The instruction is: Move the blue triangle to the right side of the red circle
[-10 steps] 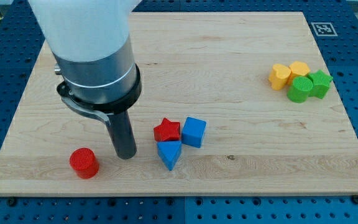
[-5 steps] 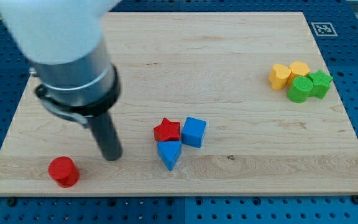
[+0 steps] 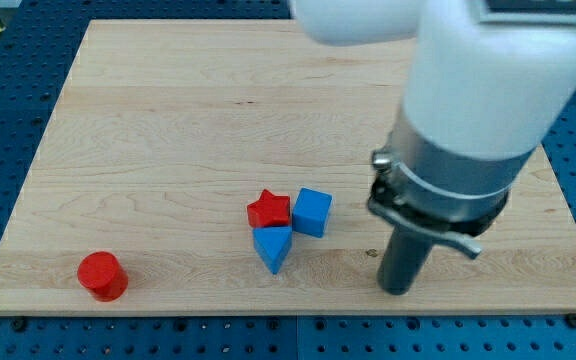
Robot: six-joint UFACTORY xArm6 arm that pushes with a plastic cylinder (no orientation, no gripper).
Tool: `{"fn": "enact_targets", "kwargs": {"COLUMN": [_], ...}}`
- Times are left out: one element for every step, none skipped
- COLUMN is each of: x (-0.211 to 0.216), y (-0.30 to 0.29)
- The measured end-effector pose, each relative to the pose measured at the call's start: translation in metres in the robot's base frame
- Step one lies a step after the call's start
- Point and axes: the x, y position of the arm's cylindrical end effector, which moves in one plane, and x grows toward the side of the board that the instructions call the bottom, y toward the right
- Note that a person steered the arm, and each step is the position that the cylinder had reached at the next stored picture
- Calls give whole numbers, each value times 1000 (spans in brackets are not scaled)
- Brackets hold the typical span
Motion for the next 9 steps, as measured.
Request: {"fn": "enact_targets", "kwargs": {"x": [-9,-18,-29,-36,-35,-29,-28,-28,-25], "y": [-8,-35,-62,-97,-136,-164,-187,-194,-219]}}
